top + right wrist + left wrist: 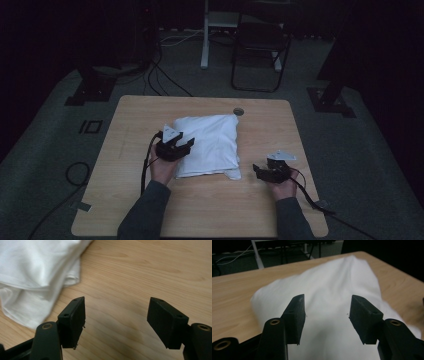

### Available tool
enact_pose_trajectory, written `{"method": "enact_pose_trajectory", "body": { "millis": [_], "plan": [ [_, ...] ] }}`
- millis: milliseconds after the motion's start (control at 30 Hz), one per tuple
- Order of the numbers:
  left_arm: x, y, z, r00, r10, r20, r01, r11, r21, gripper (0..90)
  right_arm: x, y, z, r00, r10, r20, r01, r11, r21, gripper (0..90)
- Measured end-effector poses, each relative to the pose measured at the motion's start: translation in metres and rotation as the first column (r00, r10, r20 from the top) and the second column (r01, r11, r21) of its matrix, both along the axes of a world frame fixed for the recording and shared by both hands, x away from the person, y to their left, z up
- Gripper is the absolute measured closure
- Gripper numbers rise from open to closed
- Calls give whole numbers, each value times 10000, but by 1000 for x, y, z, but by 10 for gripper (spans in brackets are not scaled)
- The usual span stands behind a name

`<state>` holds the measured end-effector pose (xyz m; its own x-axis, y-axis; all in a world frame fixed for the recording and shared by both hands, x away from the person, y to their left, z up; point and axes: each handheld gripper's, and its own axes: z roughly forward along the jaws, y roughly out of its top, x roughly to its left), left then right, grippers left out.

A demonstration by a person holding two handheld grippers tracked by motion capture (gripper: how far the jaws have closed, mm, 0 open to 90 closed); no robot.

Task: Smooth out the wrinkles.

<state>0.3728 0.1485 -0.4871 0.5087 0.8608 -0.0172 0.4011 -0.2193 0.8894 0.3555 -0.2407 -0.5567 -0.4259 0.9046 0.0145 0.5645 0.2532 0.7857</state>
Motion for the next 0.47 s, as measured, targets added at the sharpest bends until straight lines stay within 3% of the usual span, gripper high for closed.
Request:
{"method": "enact_pose_trajectory", "body": {
  "millis": [267, 467],
  "plan": [
    [-17, 40, -18, 9967, 584, -570, -578, 9982, 129, 463, -4, -19, -3, 9989, -478, -18, 478, 9975, 519, 301],
    [-28, 57, -21, 9948, 862, -543, -852, 9962, 200, 462, -8, -30, -5, 9970, -769, 70, 761, 9943, 747, 313]
  ]
}}
